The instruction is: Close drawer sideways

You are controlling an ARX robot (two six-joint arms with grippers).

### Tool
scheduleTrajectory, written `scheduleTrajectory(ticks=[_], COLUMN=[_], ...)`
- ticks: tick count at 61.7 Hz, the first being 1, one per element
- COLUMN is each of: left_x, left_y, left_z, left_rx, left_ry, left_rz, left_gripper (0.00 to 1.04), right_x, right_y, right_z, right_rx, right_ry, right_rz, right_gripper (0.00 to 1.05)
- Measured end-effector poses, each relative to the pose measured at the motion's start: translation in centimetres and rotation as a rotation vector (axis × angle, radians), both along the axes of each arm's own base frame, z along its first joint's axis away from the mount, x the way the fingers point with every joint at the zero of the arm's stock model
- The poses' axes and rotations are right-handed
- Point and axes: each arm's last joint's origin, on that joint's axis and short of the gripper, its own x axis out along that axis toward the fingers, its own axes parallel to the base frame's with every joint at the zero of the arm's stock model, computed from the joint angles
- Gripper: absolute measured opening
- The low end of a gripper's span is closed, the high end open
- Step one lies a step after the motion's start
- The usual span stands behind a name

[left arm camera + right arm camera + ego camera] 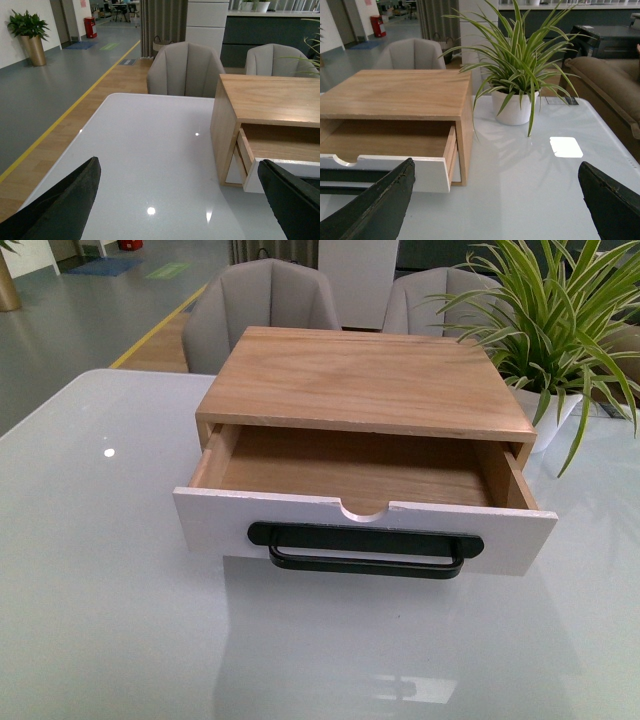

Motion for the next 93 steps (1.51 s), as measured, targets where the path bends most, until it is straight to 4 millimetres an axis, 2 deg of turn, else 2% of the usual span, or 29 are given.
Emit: scheduleTrajectory(ticks=[17, 20, 26, 31, 37, 42, 46, 49, 54, 64, 72, 79, 93], left_x=[0.0, 0.0, 0.3, 1.4, 3.0, 5.2, 7.6, 9.4, 11.1, 12.5, 13.7, 14.5, 15.0], left_y=[0.0, 0.0, -0.5, -1.5, -2.8, -3.8, -5.1, -6.3, -8.3, -11.9, -13.6, -14.1, -14.7], left_z=[0.0, 0.0, -0.4, -1.0, -1.0, -0.8, -0.8, -1.1, -2.2, -4.5, -5.3, -5.8, -6.7], left_rx=[0.000, 0.000, 0.023, 0.071, 0.128, 0.171, 0.208, 0.243, 0.320, 0.500, 0.537, 0.554, 0.591], left_ry=[0.000, 0.000, 0.270, 0.370, 0.355, 0.332, 0.310, 0.307, 0.327, 0.339, 0.315, 0.306, 0.284], left_rz=[0.000, 0.000, -0.078, -0.139, -0.229, -0.281, -0.328, -0.374, -0.465, -0.651, -0.712, -0.731, -0.821], left_gripper=[0.96, 0.96, 0.96, 0.96, 0.96, 0.96, 0.96, 0.96, 0.96, 0.96, 0.96, 0.96, 0.96], right_x=[0.0, 0.1, 1.1, 2.3, 4.1, 5.9, 7.6, 8.7, 9.9, 12.2, 13.2, 13.1, 12.9], right_y=[0.0, 0.1, 0.3, 0.2, 0.1, 0.1, 0.4, 0.9, 1.7, 4.0, 5.3, 6.3, 7.3], right_z=[0.0, -0.2, -0.6, -0.1, 0.2, -0.2, -1.0, -1.6, -2.2, -3.6, -4.4, -4.9, -5.3], right_rx=[0.000, -0.058, -0.171, -0.256, -0.360, -0.442, -0.509, -0.557, -0.648, -0.826, -0.898, -0.925, -0.950], right_ry=[0.002, 0.086, 0.182, 0.176, 0.172, 0.195, 0.239, 0.277, 0.314, 0.350, 0.336, 0.328, 0.300], right_rz=[0.000, 0.099, 0.262, 0.299, 0.335, 0.372, 0.419, 0.479, 0.557, 0.688, 0.734, 0.784, 0.856], right_gripper=[0.96, 0.96, 0.96, 0.96, 0.96, 0.96, 0.96, 0.96, 0.96, 0.96, 0.96, 0.96, 0.96])
